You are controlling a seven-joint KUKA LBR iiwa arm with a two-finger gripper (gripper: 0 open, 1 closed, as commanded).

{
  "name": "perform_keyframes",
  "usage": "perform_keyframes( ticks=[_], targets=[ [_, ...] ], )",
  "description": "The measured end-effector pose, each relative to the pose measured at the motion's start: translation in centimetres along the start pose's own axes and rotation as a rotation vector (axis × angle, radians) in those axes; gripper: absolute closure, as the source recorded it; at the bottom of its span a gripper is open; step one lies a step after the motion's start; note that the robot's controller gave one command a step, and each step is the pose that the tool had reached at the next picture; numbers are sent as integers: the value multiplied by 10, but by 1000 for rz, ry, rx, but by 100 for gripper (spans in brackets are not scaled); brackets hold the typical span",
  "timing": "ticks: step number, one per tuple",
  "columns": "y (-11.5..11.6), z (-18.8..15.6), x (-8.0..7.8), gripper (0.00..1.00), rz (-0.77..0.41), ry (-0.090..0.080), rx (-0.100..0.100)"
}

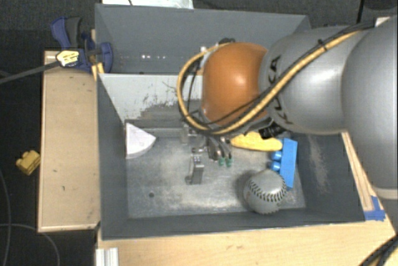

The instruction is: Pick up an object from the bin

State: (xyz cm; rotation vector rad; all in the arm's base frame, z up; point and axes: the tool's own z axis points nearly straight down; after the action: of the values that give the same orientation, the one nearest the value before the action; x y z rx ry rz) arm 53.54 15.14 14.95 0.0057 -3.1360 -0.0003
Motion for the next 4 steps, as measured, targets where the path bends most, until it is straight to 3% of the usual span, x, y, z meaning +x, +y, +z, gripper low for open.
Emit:
perform_keyframes(
  ticks=[2,3,4],
  targets=[
    [-7,-16,1,0,-37,-9,-1],
    [-50,-66,2,0,-90,-4,0],
    [-68,-51,-12,0,-131,-21,0]
  ],
)
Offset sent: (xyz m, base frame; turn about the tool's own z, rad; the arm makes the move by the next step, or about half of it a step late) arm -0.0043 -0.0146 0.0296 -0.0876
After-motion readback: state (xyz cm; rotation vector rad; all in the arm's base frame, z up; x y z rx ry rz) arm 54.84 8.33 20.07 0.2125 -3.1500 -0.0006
